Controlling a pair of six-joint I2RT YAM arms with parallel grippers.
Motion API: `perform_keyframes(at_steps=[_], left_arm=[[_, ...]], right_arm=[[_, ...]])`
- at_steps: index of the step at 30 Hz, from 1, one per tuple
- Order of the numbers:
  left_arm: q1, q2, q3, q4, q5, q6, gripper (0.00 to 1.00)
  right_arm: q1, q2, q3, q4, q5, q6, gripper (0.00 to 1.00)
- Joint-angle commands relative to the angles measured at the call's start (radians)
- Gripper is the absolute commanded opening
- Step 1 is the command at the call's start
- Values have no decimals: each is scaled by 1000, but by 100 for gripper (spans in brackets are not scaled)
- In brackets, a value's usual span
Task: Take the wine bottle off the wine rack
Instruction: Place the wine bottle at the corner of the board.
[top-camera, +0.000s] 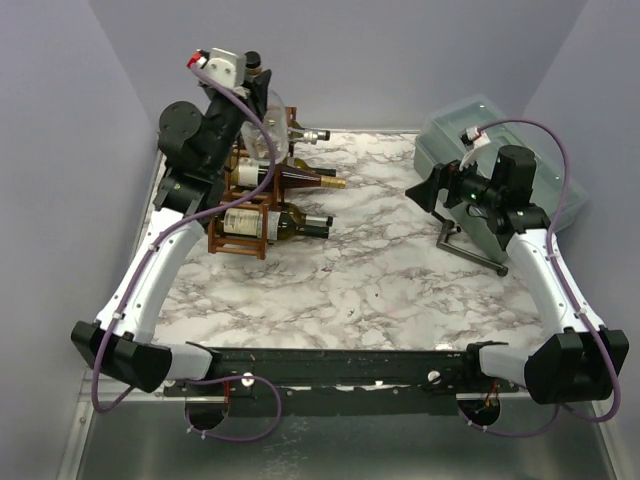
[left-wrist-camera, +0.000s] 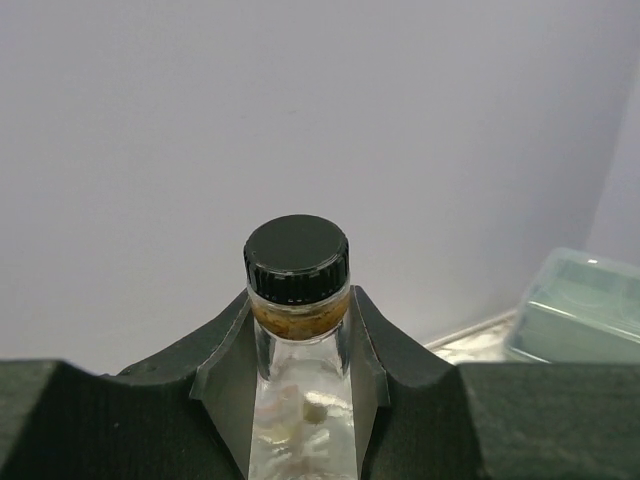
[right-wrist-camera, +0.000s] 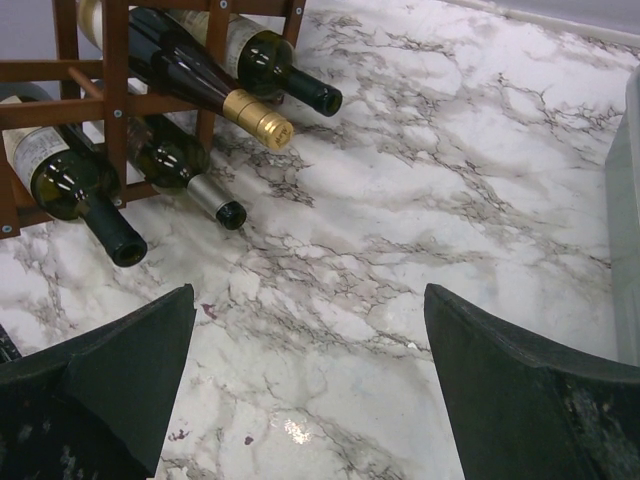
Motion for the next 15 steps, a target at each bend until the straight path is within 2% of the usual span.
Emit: perform_keyframes(at_steps=[1, 15], left_arm=[[111, -134, -43, 166, -78, 9, 0], [458, -257, -288, 239, -91, -121, 0]], right_arm=[[-4, 12, -15, 1, -46, -13, 100], [-4, 29, -30, 15, -71, -4, 100]])
